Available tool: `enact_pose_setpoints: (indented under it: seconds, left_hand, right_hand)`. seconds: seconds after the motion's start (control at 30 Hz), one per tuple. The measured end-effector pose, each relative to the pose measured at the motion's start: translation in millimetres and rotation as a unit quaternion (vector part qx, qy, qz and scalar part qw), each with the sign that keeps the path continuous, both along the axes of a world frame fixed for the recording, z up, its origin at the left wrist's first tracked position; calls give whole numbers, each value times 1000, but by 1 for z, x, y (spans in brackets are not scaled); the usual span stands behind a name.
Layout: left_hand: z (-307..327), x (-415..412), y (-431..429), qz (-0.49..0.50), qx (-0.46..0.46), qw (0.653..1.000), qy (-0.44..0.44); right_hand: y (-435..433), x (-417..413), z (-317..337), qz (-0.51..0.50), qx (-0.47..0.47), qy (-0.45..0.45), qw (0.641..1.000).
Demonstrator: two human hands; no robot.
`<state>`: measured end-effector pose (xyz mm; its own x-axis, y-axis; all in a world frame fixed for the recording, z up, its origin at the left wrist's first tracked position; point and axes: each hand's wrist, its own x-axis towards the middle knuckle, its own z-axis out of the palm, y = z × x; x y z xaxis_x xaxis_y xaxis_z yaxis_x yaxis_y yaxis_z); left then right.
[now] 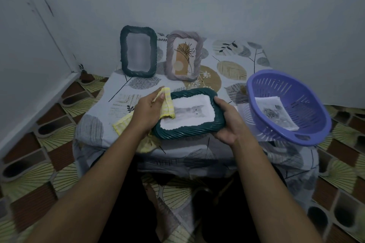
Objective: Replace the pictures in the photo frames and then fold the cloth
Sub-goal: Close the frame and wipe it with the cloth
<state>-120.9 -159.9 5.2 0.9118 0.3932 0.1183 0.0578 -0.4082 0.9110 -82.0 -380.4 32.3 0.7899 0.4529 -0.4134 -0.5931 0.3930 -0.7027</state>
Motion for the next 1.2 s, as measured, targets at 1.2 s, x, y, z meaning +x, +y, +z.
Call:
enact_pose_setpoints:
  seconds: [1.2]
  left_hand:
    - [-6,-6,-33,-31,297,954,31]
  right_hand:
    - [42,-17,4,-240,-140,-155,948]
